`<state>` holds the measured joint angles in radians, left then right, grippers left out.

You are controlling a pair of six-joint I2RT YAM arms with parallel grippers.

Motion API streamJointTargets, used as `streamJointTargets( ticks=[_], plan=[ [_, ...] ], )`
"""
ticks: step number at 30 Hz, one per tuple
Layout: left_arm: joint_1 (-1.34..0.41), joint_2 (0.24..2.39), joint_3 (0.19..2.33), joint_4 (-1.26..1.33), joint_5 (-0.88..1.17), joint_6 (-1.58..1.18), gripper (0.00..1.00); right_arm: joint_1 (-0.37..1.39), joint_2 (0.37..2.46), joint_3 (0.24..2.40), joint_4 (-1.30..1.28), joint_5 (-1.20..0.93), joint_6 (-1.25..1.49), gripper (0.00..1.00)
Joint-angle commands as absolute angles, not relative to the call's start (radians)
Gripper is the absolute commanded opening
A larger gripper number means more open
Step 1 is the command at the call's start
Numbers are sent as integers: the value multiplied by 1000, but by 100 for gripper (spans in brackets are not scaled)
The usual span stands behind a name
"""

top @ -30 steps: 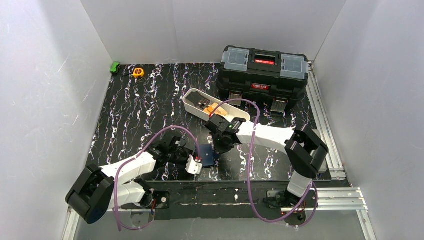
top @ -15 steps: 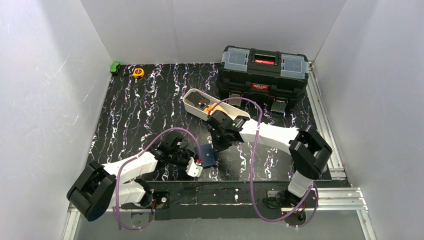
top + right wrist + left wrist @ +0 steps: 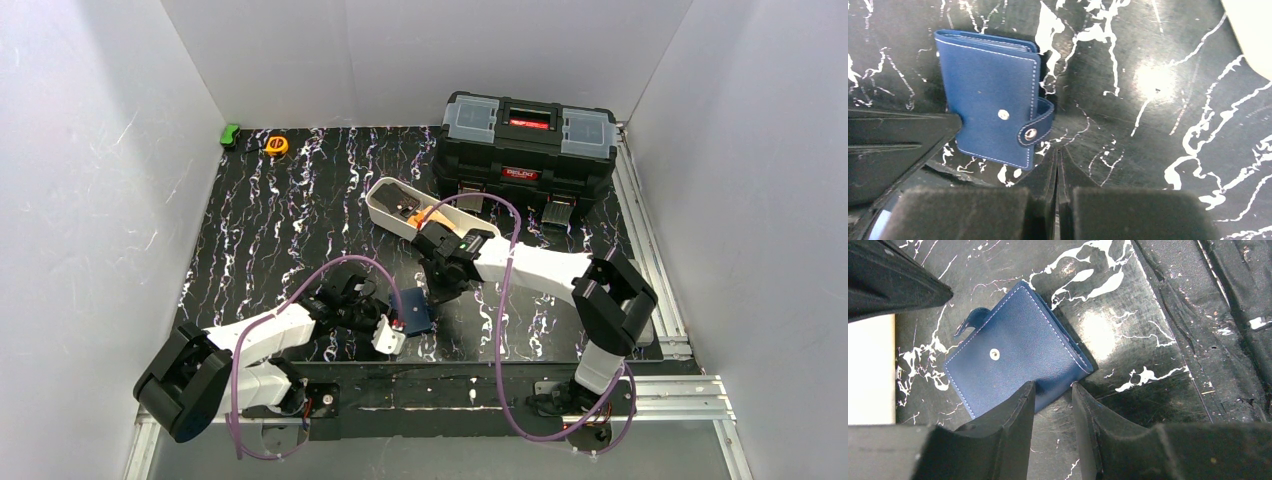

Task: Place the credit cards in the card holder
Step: Close the card holder at the center of the board.

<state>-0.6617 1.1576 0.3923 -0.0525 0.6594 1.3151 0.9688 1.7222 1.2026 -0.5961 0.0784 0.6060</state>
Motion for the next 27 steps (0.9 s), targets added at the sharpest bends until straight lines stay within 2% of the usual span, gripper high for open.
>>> streamJointTargets(
  ticks=[1, 3, 6, 11, 18, 23, 27],
  plan=[
    [-667, 1157, 402, -53, 710, 1319, 33, 968, 1704, 1260, -660, 150, 609, 10],
    [-667, 1157, 403, -53, 710, 1321, 33, 968, 1692, 1262, -645, 146, 608, 32],
    [-668, 1155, 405, -58, 709, 1321, 33, 968, 1687, 1278, -625, 120, 603, 49],
    [-668, 1154, 406, -74, 716, 1340, 32, 989, 1743, 1331, -632, 92, 587, 59],
    [-673, 1148, 405, -86, 705, 1339, 31, 1025, 1818, 1388, -665, 101, 575, 59],
    [-673, 1134, 399, -92, 704, 1339, 31, 1025, 1843, 1393, -678, 105, 581, 48],
    [-673, 1134, 399, -96, 705, 1343, 31, 1025, 1848, 1386, -686, 113, 586, 36]
  ],
)
